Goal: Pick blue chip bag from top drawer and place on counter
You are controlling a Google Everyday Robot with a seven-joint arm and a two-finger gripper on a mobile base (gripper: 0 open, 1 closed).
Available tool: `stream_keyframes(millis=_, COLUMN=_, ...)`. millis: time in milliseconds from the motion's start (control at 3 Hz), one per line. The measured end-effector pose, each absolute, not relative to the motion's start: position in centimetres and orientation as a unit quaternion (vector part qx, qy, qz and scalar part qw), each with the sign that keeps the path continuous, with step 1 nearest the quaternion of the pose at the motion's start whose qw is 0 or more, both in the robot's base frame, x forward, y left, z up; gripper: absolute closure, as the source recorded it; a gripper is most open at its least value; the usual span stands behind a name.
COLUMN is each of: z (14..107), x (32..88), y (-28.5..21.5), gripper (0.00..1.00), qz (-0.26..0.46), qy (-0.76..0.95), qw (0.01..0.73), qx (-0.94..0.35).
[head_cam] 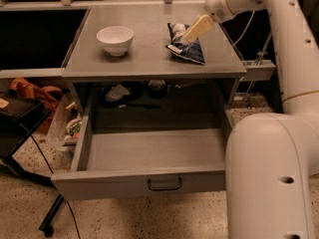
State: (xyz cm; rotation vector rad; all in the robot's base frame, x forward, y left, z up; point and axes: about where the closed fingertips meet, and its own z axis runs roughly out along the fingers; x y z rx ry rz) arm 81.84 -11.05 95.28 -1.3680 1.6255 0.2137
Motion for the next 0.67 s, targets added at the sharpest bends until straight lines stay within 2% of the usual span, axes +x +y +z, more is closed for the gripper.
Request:
stream_keyframes(millis=333, z=101.76, x=77.47, y=-12.78, gripper=0.00, qz=0.073, qy=0.664, qw=0.498, qx=-0.553)
stream_keyframes(millis=667, z=101.75, x=77.28, y=-12.58, gripper=0.00, qz=0.074, qy=0.664, qw=0.496, qx=-0.555)
